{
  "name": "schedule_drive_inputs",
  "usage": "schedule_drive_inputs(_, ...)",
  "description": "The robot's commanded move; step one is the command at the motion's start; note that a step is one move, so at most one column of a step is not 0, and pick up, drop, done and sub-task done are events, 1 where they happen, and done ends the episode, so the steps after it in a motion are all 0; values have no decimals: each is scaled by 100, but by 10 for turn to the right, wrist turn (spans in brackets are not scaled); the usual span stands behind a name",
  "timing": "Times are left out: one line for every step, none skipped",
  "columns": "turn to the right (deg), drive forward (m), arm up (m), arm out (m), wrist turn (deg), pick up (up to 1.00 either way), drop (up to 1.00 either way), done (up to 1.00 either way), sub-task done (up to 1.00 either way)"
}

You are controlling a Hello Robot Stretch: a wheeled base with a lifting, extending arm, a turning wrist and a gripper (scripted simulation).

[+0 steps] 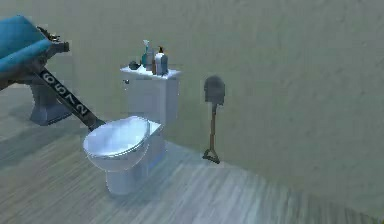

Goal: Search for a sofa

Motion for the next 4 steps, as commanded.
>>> schedule_drive_inputs(-450, 0, 0, 0, 0, 0, 0, 0, 0)
schedule_drive_inputs(-150, 0, 0, 0, 0, 0, 0, 0, 0)
schedule_drive_inputs(0, 75, 0, 0, 0, 0, 0, 0, 0)
schedule_drive_inputs(0, 100, 0, 0, 0, 0, 0, 0, 0)
